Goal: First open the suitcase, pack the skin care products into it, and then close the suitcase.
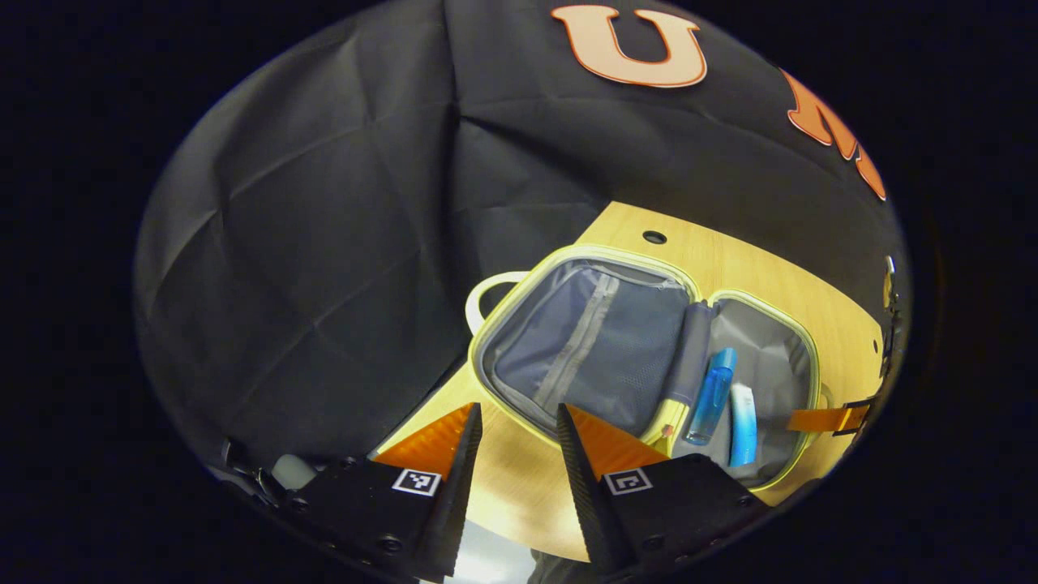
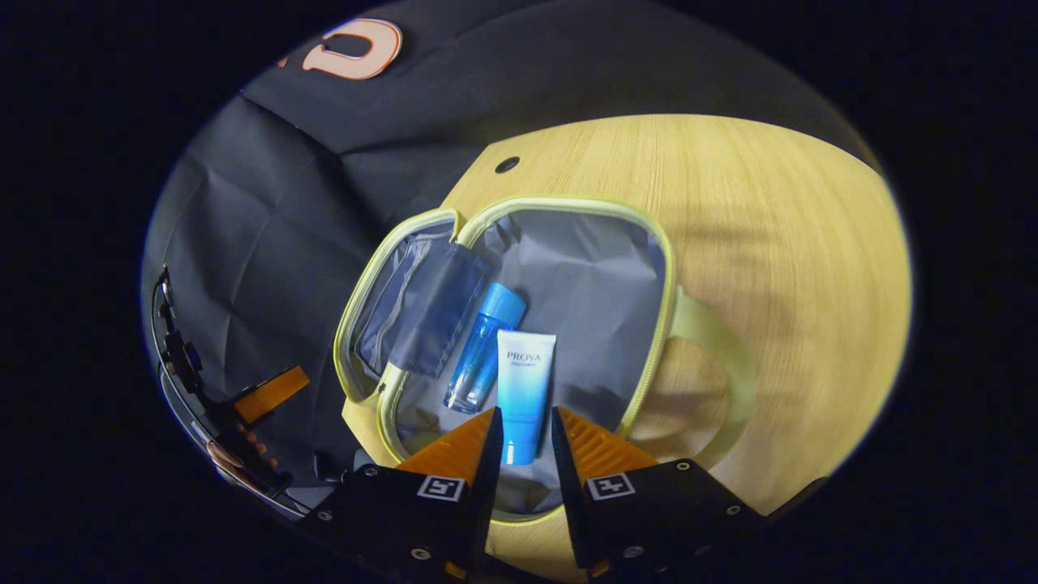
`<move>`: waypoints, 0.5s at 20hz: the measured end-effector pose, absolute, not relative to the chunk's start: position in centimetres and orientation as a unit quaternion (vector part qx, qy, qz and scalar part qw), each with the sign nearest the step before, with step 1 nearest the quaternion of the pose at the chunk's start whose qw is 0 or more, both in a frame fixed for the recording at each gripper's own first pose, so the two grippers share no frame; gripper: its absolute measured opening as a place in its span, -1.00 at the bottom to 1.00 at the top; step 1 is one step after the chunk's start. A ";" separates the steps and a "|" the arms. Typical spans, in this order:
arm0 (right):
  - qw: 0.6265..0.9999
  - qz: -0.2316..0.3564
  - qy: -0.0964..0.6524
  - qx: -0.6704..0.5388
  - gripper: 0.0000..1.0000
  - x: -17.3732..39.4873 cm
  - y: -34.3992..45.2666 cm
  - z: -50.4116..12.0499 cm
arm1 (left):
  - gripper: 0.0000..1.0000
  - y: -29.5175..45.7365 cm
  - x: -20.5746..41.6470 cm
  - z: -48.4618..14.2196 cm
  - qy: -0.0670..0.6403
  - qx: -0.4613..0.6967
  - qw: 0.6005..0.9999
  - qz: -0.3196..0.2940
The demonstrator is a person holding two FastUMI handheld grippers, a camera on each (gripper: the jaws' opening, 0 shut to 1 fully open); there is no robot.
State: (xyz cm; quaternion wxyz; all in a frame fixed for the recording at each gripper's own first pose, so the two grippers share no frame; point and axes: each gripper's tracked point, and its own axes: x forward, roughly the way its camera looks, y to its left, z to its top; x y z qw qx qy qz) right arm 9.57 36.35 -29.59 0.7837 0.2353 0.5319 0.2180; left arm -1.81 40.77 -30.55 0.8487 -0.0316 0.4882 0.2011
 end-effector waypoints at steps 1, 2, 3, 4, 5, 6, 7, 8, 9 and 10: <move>0.793 0.208 0.521 0.237 -0.13 10.0 35.5 -29.2 | 0.17 41.4 -1.5 -30.5 0.485 -0.036 0.851 0.199; 0.803 0.195 0.511 0.239 -0.03 10.3 34.5 -28.6 | 0.20 42.3 -1.2 -30.5 0.482 -0.036 0.852 0.201; 0.811 0.182 0.501 0.240 0.07 10.7 33.6 -28.2 | 0.24 43.2 -0.8 -30.6 0.480 -0.038 0.853 0.201; 0.820 0.168 0.490 0.243 0.22 11.1 32.8 -27.6 | 0.25 44.1 -0.3 -30.8 0.476 -0.040 0.855 0.200; 0.828 0.154 0.480 0.246 0.29 11.6 32.2 -27.1 | 0.34 44.9 0.4 -31.0 0.471 -0.046 0.858 0.198; 0.835 0.141 0.469 0.251 0.42 12.0 31.7 -26.5 | 0.43 45.4 1.0 -31.3 0.469 -0.055 0.860 0.192; 0.842 0.125 0.459 0.254 0.45 12.3 31.1 -25.9 | 0.41 46.1 1.4 -31.6 0.468 -0.064 0.862 0.186; 0.849 0.111 0.448 0.257 0.51 12.5 30.6 -25.2 | 0.46 46.9 2.1 -32.1 0.469 -0.073 0.863 0.175; 0.856 0.098 0.438 0.257 0.54 12.7 30.1 -24.5 | 0.46 47.4 2.5 -32.4 0.469 -0.078 0.864 0.165; 0.862 0.086 0.430 0.256 0.61 12.6 29.6 -23.8 | 0.55 48.4 3.1 -32.7 0.468 -0.080 0.866 0.157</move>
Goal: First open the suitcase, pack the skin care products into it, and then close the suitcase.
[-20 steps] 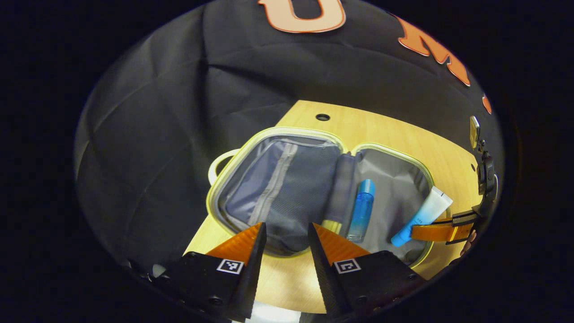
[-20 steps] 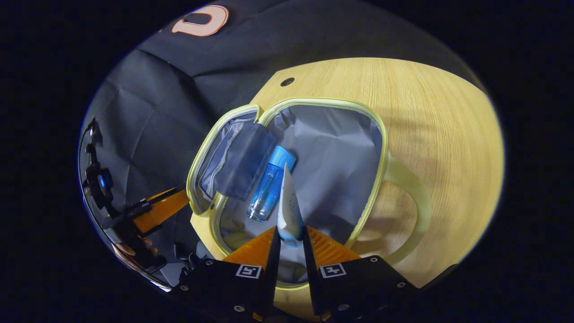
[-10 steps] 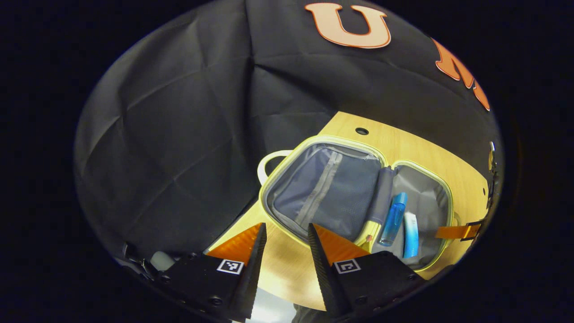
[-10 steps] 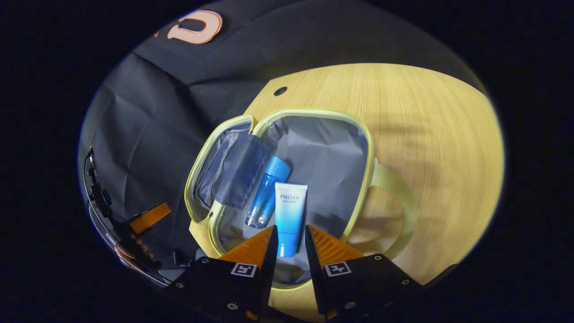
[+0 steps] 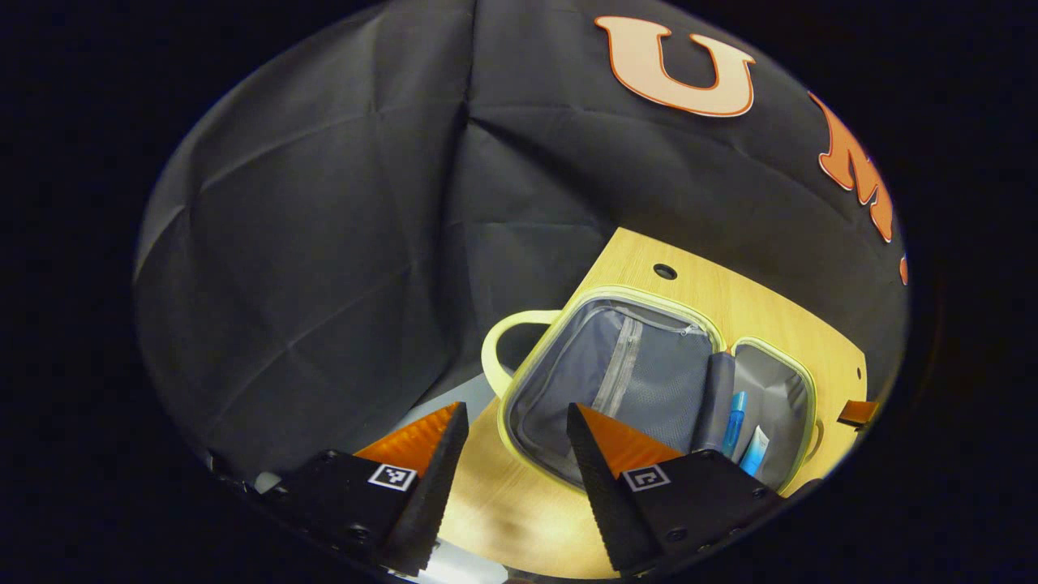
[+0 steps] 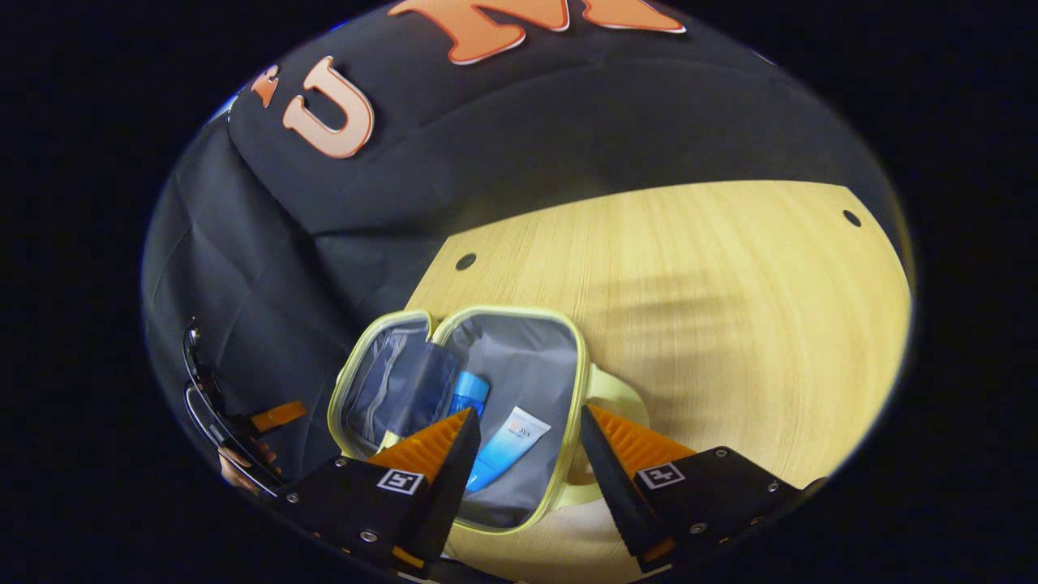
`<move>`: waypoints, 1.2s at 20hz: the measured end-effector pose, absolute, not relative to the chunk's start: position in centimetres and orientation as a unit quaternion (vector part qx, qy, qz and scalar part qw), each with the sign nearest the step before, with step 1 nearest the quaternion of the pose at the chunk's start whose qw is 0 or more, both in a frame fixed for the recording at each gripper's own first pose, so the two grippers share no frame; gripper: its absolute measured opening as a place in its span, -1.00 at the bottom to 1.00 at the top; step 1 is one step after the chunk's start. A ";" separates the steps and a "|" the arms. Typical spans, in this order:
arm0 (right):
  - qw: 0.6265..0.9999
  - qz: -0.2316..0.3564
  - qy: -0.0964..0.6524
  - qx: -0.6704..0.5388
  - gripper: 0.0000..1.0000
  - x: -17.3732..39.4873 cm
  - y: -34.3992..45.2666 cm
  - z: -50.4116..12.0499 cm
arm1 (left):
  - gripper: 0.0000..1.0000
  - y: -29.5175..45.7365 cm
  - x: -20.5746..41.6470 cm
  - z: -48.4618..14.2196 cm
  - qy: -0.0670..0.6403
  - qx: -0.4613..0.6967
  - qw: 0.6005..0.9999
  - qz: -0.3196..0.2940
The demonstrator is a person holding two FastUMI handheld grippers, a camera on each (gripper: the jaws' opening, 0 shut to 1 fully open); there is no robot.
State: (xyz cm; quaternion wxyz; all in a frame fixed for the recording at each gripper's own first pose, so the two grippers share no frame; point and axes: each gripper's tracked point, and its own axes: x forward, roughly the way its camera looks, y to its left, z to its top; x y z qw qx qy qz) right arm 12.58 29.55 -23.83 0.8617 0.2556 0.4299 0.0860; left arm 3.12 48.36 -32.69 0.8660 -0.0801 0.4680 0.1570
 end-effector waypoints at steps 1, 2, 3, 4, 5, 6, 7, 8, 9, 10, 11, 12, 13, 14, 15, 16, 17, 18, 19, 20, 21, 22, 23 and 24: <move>0.868 0.075 0.421 0.255 0.63 12.7 29.2 -23.1 | 0.55 49.1 3.6 -33.3 0.469 -0.084 0.866 0.149; 0.871 0.066 0.416 0.253 0.63 12.5 29.0 -22.4 | 0.55 50.0 4.1 -33.8 0.469 -0.090 0.867 0.144; 0.874 0.058 0.410 0.252 0.63 12.4 28.9 -21.7 | 0.58 50.7 4.8 -34.5 0.467 -0.098 0.868 0.138; 0.879 0.048 0.402 0.252 0.63 12.4 28.9 -21.1 | 0.65 51.3 5.4 -35.2 0.469 -0.107 0.867 0.133; 0.884 0.039 0.393 0.251 0.63 12.5 28.8 -20.3 | 0.70 52.1 5.7 -35.9 0.470 -0.115 0.866 0.130; 0.888 0.031 0.384 0.250 0.66 12.4 28.8 -19.6 | 0.69 52.9 6.4 -36.5 0.471 -0.125 0.864 0.128; 0.893 0.026 0.374 0.248 0.68 12.5 28.8 -18.9 | 0.70 53.6 6.9 -37.2 0.470 -0.136 0.863 0.126; 0.898 0.020 0.365 0.244 0.73 12.4 28.9 -18.3 | 0.69 54.3 7.6 -38.0 0.471 -0.148 0.860 0.126; 0.902 0.012 0.359 0.239 0.75 12.3 28.8 -17.7 | 0.69 54.8 8.1 -38.9 0.472 -0.162 0.857 0.125; 0.905 0.003 0.355 0.234 0.80 12.1 28.7 -17.4 | 0.70 55.2 8.6 -39.6 0.476 -0.175 0.853 0.124; 0.906 -0.003 0.352 0.233 0.80 11.9 28.7 -16.9 | 0.73 55.5 8.8 -40.4 0.482 -0.186 0.848 0.119; 0.908 -0.007 0.348 0.232 0.81 11.7 28.8 -16.3 | 0.75 55.7 9.2 -41.1 0.488 -0.189 0.844 0.114; 0.910 -0.013 0.344 0.231 0.82 11.6 28.8 -16.0 | 0.75 55.9 9.4 -42.2 0.499 -0.185 0.840 0.106; 0.910 -0.013 0.344 0.232 0.82 11.3 29.2 -15.8 | 0.66 55.9 9.5 -43.0 0.509 -0.181 0.836 0.096; 0.910 -0.014 0.345 0.230 0.83 11.0 29.3 -15.6 | 0.76 55.4 9.8 -43.8 0.517 -0.182 0.832 0.081; 0.911 -0.016 0.344 0.226 0.82 10.9 29.3 -15.4 | 0.75 55.2 10.0 -44.4 0.526 -0.182 0.828 0.070; 0.914 -0.021 0.341 0.221 0.82 10.8 29.1 -15.1 | 0.75 55.1 10.0 -45.1 0.536 -0.182 0.822 0.059; 0.915 -0.026 0.338 0.217 0.83 10.7 29.0 -14.8 | 0.75 54.9 10.2 -45.7 0.544 -0.180 0.817 0.052; 0.916 -0.030 0.335 0.218 0.82 10.9 29.0 -14.3 | 0.76 54.8 10.5 -46.3 0.547 -0.178 0.816 0.048; 0.917 -0.034 0.332 0.218 0.82 10.8 28.9 -14.0 | 0.63 54.8 10.7 -46.6 0.549 -0.178 0.815 0.045; 0.918 -0.037 0.330 0.217 0.83 10.6 28.7 -13.7 | 0.63 54.6 11.0 -47.4 0.556 -0.176 0.811 0.042; 0.919 -0.040 0.329 0.215 0.82 10.5 28.5 -13.6 | 0.22 54.2 10.9 -47.9 0.564 -0.176 0.806 0.037; 0.920 -0.041 0.327 0.213 0.82 10.4 28.3 -13.4 | 0.11 54.0 10.9 -48.4 0.570 -0.180 0.801 0.033; 0.920 -0.043 0.326 0.213 0.83 10.4 28.2 -13.2 | 0.00 53.6 11.1 -48.7 0.573 -0.187 0.798 0.028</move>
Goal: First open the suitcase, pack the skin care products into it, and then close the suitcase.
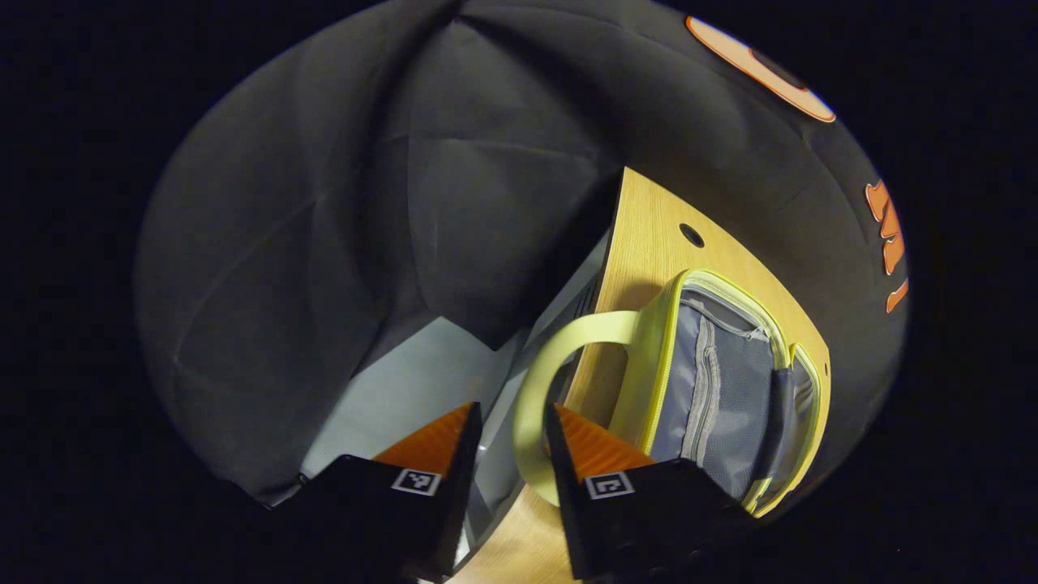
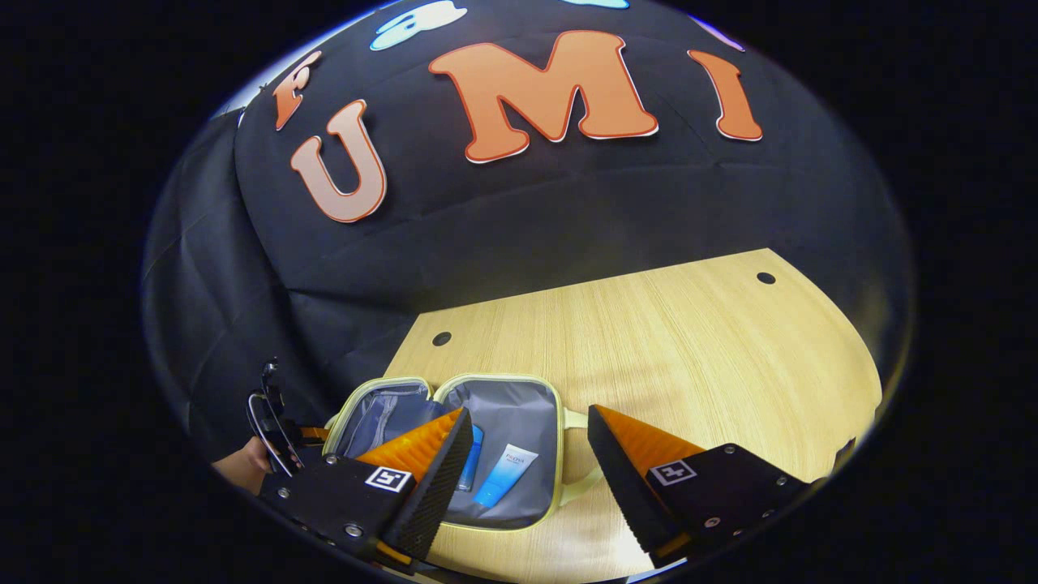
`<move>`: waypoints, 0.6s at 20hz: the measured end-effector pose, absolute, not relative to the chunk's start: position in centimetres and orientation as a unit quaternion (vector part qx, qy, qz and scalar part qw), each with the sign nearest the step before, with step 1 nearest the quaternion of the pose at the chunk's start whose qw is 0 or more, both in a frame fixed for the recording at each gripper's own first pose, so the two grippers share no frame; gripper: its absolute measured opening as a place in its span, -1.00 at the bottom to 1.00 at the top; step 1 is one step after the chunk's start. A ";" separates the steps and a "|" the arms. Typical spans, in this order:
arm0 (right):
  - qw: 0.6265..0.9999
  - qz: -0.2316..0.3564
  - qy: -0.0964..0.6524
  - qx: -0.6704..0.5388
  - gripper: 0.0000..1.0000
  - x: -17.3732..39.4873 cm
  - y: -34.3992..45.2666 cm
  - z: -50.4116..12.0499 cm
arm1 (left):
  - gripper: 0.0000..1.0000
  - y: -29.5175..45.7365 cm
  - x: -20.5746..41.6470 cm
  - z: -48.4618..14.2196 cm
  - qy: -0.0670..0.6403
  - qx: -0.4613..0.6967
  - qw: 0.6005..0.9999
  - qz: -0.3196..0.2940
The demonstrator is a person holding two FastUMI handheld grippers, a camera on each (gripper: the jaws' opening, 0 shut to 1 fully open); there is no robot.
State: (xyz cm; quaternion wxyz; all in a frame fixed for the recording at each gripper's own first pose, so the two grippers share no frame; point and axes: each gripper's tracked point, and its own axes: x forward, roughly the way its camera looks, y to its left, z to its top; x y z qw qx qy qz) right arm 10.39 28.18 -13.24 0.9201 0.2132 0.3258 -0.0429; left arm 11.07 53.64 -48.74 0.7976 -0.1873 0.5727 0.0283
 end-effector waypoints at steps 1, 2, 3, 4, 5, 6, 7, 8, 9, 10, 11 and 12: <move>0.920 -0.041 0.324 0.216 0.82 10.4 28.2 -13.0 | -0.23 53.2 10.7 -48.2 0.575 -0.196 0.794 0.023; 0.920 -0.041 0.323 0.217 0.83 10.4 28.1 -12.8 | -0.58 53.2 11.4 -48.5 0.573 -0.199 0.795 0.017; 0.921 -0.041 0.322 0.218 0.83 10.5 27.9 -12.7 | -0.58 53.3 11.3 -48.4 0.566 -0.199 0.800 0.015; 0.922 -0.040 0.320 0.216 0.83 10.4 27.7 -12.5 | -0.77 52.9 12.3 -48.0 0.548 -0.219 0.807 0.013; 0.923 -0.041 0.318 0.211 0.83 10.6 27.2 -12.5 | -0.77 52.9 12.1 -46.3 0.544 -0.229 0.807 0.002; 0.925 -0.038 0.316 0.206 0.82 10.6 26.9 -12.4 | -0.78 53.1 12.1 -45.3 0.539 -0.230 0.810 0.000; 0.927 -0.038 0.314 0.200 0.82 10.8 26.6 -12.4 | -0.79 53.2 12.3 -44.9 0.535 -0.226 0.814 -0.003; 0.929 -0.035 0.312 0.196 0.82 10.9 26.2 -12.3 | -0.79 53.3 12.5 -43.8 0.528 -0.216 0.822 -0.005; 0.931 -0.034 0.308 0.192 0.82 11.0 25.8 -12.2 | -0.79 53.1 12.8 -42.7 0.518 -0.204 0.831 -0.005; 0.933 -0.030 0.305 0.189 0.83 11.1 25.5 -12.1 | -0.79 53.2 13.2 -41.7 0.509 -0.190 0.839 -0.002; 0.934 -0.025 0.304 0.186 0.82 11.1 25.1 -12.2 | -0.79 53.0 13.3 -40.7 0.501 -0.168 0.849 -0.002; 0.934 -0.023 0.307 0.183 0.83 10.9 24.6 -12.4 | -0.79 52.8 13.5 -39.6 0.493 -0.149 0.857 -0.002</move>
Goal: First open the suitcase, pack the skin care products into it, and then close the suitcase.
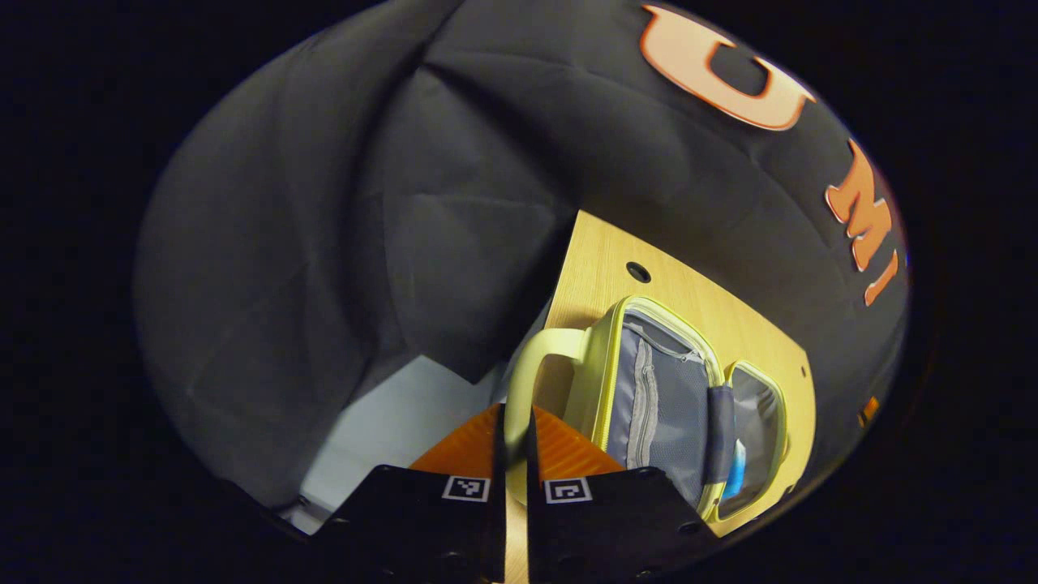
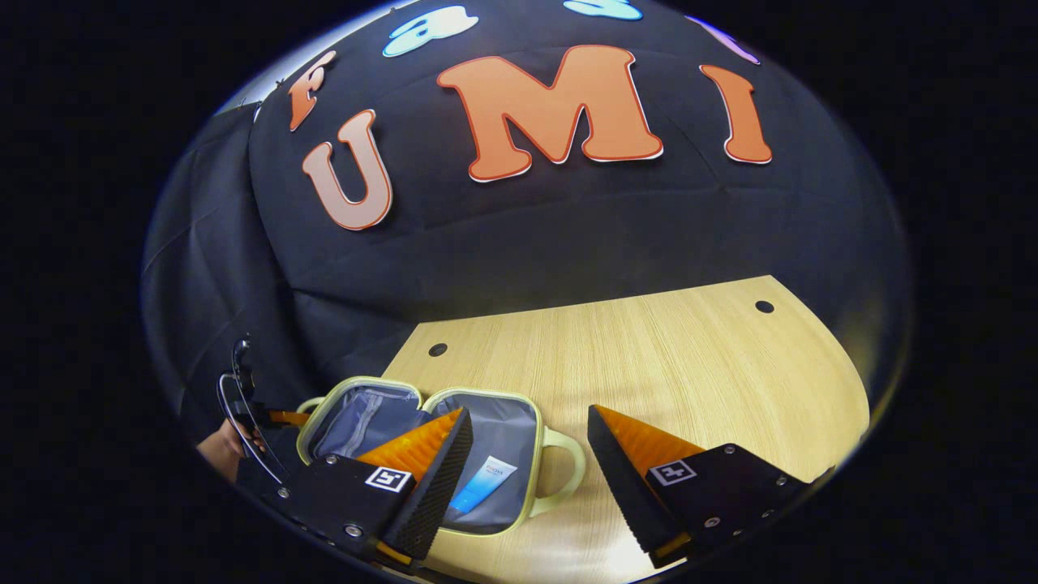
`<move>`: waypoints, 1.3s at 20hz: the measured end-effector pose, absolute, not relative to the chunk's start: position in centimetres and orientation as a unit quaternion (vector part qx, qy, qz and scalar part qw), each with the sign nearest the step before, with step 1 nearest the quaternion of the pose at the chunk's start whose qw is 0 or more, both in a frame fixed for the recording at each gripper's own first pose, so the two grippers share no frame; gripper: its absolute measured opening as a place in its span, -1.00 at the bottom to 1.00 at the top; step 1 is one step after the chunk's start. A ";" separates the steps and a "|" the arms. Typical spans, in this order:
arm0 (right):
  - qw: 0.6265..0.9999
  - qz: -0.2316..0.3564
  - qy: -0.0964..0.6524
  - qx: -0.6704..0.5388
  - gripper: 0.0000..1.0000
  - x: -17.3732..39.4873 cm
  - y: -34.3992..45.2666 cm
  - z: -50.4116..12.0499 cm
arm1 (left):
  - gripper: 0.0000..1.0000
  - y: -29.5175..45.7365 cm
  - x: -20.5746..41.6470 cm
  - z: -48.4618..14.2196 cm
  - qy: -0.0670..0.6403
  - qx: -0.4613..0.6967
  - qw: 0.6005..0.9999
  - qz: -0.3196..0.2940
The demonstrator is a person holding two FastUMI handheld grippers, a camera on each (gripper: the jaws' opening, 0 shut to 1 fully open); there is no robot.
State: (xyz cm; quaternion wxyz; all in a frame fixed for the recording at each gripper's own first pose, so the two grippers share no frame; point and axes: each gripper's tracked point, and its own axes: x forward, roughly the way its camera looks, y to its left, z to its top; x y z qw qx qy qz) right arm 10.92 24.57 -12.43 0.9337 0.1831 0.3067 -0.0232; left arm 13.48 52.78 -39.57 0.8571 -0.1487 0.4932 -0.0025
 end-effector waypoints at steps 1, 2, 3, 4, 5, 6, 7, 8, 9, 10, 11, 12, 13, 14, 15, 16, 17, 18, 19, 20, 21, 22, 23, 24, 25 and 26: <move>0.933 -0.018 0.308 0.183 0.83 10.8 24.2 -12.5 | -0.79 52.1 13.7 -38.1 0.483 -0.136 0.865 -0.004; 0.934 -0.015 0.306 0.182 0.83 10.8 23.7 -12.3 | -0.79 51.7 13.9 -36.4 0.472 -0.122 0.873 -0.007; 0.936 -0.009 0.302 0.181 0.83 10.9 23.2 -12.1 | -0.79 51.4 14.4 -34.5 0.459 -0.109 0.882 -0.009; 0.937 -0.004 0.298 0.180 0.83 11.0 22.7 -12.0 | -0.80 50.9 14.7 -32.5 0.445 -0.099 0.890 -0.013; 0.939 0.000 0.296 0.178 0.83 11.0 22.1 -12.0 | -0.80 50.6 14.9 -30.4 0.432 -0.091 0.897 -0.016; 0.939 0.006 0.297 0.176 0.83 11.1 21.7 -12.0 | -0.79 50.1 15.0 -28.5 0.421 -0.086 0.903 -0.020; 0.938 0.006 0.301 0.172 0.83 11.1 20.9 -12.4 | -0.80 49.4 15.2 -27.2 0.415 -0.081 0.906 -0.023; 0.939 0.008 0.300 0.171 0.82 11.1 20.3 -12.5 | -0.79 48.8 15.1 -26.0 0.408 -0.077 0.910 -0.022; 0.939 0.011 0.297 0.172 0.83 11.2 19.8 -12.5 | -0.79 47.9 15.0 -25.2 0.402 -0.075 0.913 -0.021; 0.940 0.016 0.293 0.173 0.83 11.2 19.5 -12.4 | -0.79 47.2 15.0 -24.5 0.396 -0.074 0.915 -0.020; 0.942 0.019 0.289 0.172 0.83 11.5 19.1 -12.3 | -0.79 46.5 14.8 -23.7 0.392 -0.073 0.917 -0.019; 0.943 0.021 0.285 0.171 0.82 11.5 18.6 -12.2 | -0.80 45.8 14.7 -22.9 0.387 -0.072 0.919 -0.019; 0.944 0.023 0.282 0.171 0.82 11.6 18.2 -12.1 | -0.79 44.8 14.5 -22.1 0.382 -0.071 0.921 -0.021; 0.945 0.023 0.279 0.171 0.82 11.6 17.7 -12.1 | -0.79 44.0 14.4 -21.3 0.378 -0.070 0.923 -0.023; 0.945 0.026 0.278 0.173 0.82 11.6 17.3 -12.1 | -0.79 42.9 14.2 -20.4 0.372 -0.070 0.925 -0.027; 0.944 0.028 0.279 0.173 0.82 11.6 17.1 -12.3 | -0.80 42.0 14.1 -19.6 0.368 -0.070 0.927 -0.031; 0.943 0.028 0.282 0.172 0.82 11.6 16.7 -12.6 | -0.80 40.8 14.0 -19.0 0.362 -0.070 0.929 -0.036; 0.943 0.028 0.283 0.171 0.83 11.5 16.4 -12.9 | -0.77 39.6 14.0 -18.1 0.357 -0.071 0.931 -0.041; 0.944 0.030 0.281 0.171 0.83 11.5 16.1 -12.9 | -0.79 38.5 13.9 -17.7 0.351 -0.072 0.932 -0.047; 0.943 0.033 0.282 0.173 0.83 11.4 16.0 -13.0 | -0.80 37.6 13.8 -17.2 0.348 -0.071 0.933 -0.050; 0.942 0.036 0.283 0.175 0.82 11.4 15.8 -13.2 | -0.79 36.8 13.6 -16.7 0.345 -0.073 0.934 -0.054; 0.942 0.041 0.283 0.176 0.83 11.4 15.7 -13.3 | -0.79 35.9 13.4 -16.2 0.343 -0.074 0.935 -0.057; 0.942 0.042 0.283 0.175 0.83 11.5 15.4 -13.4 | -0.79 35.0 13.3 -15.7 0.339 -0.076 0.936 -0.060; 0.942 0.046 0.283 0.176 0.83 11.5 15.4 -13.5 | -0.79 34.0 13.1 -15.2 0.335 -0.079 0.937 -0.065; 0.941 0.049 0.283 0.177 0.83 11.6 15.3 -13.6 | -0.80 33.2 12.9 -15.0 0.332 -0.083 0.937 -0.069; 0.941 0.052 0.282 0.178 0.83 11.5 15.2 -13.6 | -0.79 32.2 12.8 -14.7 0.331 -0.087 0.937 -0.074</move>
